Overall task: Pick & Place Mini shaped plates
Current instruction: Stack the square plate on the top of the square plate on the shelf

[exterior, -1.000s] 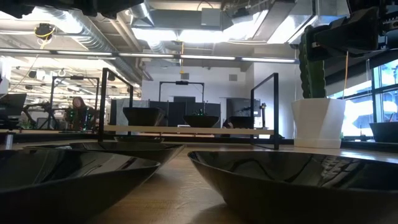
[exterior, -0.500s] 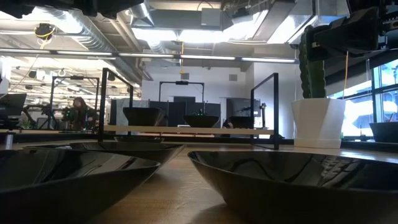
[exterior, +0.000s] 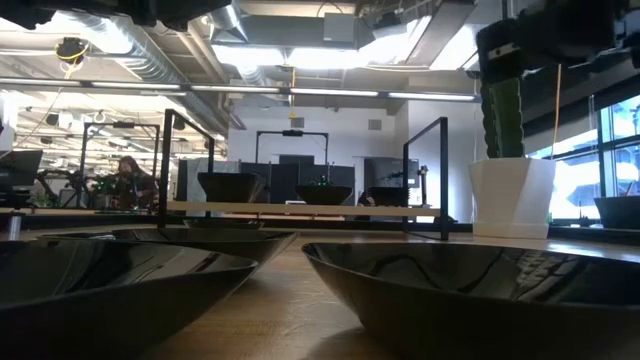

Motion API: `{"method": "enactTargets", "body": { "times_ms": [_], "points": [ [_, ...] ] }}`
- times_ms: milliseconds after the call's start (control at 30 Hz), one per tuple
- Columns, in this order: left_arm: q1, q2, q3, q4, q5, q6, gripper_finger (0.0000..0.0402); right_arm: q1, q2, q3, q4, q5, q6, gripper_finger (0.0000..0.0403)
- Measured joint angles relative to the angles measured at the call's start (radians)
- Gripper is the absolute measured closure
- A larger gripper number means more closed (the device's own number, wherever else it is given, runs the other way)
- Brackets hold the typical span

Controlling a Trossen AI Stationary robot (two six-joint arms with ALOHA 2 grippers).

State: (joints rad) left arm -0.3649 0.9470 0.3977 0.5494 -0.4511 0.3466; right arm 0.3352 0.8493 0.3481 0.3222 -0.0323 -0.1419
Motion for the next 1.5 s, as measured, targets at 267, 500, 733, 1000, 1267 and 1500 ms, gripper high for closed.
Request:
{"method": "enactTargets", "body": {
  "times_ms": [267, 500, 733, 1000, 1267, 1500],
  "points": [
    [0.000, 0.000, 0.000, -0.050, 0.000, -0.019, 0.0393, 0.037, 0.120, 0.287, -0.543, 0.093, 0.214, 0.0391],
    [0.000, 0.000, 0.000, -0.052, 0.000, -0.019, 0.0397, 0.108, 0.215, 0.469, -1.072, 0.050, 0.529, 0.0391],
    [0.000, 0.000, 0.000, -0.052, 0.000, -0.019, 0.0398, 0.181, 0.241, 0.419, -1.199, -0.058, 0.873, 0.0391],
    [0.000, 0.000, 0.000, -0.052, 0.000, -0.019, 0.0398, 0.215, 0.280, 0.333, -1.161, -0.084, 0.914, 0.0362],
    [0.000, 0.000, 0.000, -0.052, 0.000, -0.019, 0.0397, 0.214, 0.376, 0.312, -1.148, -0.048, 0.710, 0.0261],
    [0.000, 0.000, 0.000, -0.052, 0.000, -0.019, 0.0398, 0.214, 0.468, 0.311, -1.087, -0.050, 0.627, 0.0239]
  ]
}}
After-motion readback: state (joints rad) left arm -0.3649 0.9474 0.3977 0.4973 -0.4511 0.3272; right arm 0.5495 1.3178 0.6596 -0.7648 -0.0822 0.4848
